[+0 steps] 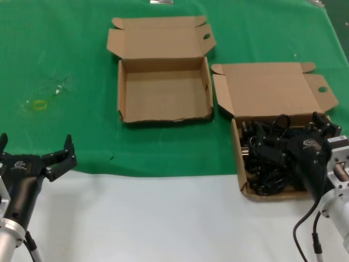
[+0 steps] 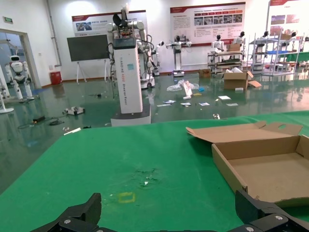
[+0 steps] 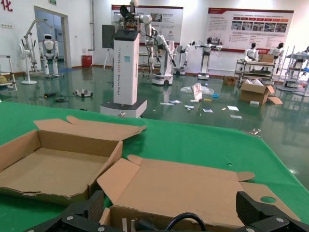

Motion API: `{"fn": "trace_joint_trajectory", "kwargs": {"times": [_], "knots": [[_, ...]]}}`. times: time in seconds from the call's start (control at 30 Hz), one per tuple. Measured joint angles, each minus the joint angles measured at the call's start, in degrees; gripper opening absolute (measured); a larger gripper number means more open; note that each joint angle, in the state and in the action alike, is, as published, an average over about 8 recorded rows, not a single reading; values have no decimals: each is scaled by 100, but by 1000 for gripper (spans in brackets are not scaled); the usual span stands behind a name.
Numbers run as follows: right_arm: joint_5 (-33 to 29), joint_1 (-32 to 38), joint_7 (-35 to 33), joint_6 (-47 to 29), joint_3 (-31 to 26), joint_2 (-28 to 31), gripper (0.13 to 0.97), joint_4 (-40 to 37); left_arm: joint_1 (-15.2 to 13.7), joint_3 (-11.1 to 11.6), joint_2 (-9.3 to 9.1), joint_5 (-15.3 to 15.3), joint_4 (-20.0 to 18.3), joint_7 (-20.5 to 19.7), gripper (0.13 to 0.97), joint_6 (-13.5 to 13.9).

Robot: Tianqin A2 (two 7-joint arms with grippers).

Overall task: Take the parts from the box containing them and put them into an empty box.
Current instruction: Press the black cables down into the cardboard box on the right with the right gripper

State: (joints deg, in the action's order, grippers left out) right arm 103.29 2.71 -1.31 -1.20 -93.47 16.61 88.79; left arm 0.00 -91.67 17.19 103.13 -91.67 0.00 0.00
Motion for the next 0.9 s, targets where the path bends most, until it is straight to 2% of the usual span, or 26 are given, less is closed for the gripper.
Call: {"fn": "trace_joint_trajectory", "kwargs": {"times": [0.9], "knots": [[0,0,0,0,0,0,966,0,0,0,0,0,0,0,954,0]]}}
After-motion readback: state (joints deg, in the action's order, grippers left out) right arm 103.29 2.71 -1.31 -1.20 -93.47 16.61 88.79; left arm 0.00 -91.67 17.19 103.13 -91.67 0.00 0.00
